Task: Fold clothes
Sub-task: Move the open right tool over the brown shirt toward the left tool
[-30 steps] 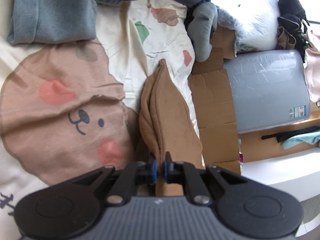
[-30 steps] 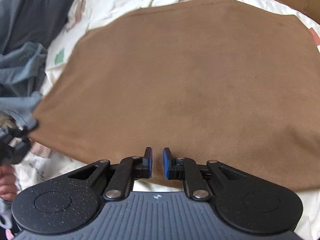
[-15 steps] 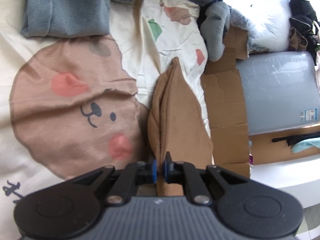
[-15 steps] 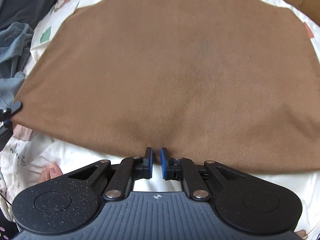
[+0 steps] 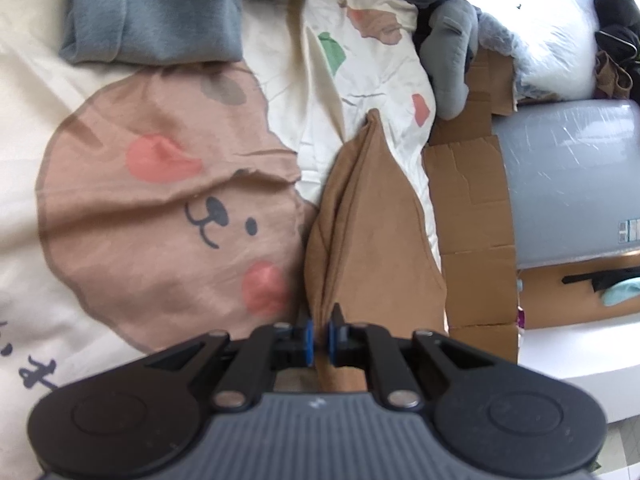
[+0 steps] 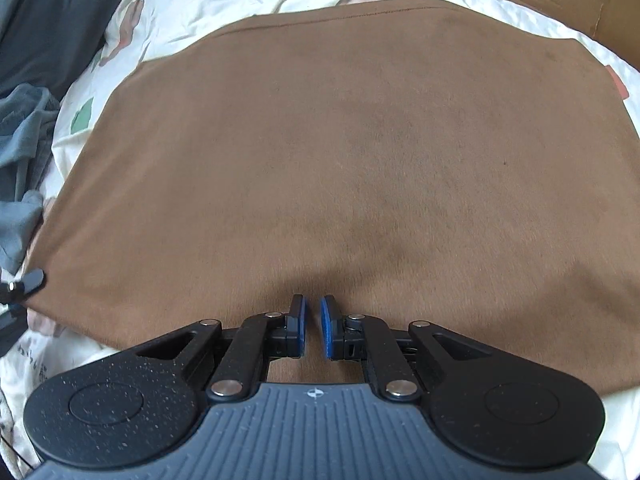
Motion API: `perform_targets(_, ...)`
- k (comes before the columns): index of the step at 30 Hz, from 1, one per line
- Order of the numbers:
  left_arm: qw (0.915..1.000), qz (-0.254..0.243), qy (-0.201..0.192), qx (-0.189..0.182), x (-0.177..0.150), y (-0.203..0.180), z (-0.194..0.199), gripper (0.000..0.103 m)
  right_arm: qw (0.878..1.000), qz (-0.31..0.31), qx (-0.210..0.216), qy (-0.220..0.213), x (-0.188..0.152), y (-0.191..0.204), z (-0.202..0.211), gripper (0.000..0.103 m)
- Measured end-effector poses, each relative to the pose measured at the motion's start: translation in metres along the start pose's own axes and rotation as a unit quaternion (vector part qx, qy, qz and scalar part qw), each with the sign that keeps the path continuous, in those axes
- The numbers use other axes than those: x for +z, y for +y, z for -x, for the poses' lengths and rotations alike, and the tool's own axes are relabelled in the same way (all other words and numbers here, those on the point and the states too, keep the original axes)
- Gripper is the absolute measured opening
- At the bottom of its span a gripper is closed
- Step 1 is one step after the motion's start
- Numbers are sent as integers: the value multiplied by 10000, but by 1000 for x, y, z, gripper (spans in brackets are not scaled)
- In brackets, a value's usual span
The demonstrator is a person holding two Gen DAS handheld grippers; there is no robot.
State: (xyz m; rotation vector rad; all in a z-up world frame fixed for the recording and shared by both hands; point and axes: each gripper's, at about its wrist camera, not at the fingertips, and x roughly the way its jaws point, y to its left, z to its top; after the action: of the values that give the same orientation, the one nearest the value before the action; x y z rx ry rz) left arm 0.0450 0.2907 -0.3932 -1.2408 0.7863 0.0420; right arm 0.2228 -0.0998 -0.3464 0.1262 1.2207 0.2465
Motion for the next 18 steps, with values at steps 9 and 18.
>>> perform_targets(9,9999,140,-21,13,-2,8,-4,7,9994,-67,-52,-326,18,3,-11,12)
perform_targets(18,10000,78,43,29,-2,8,-3,7,9983,-135,-53,-567,44,0,-26,12)
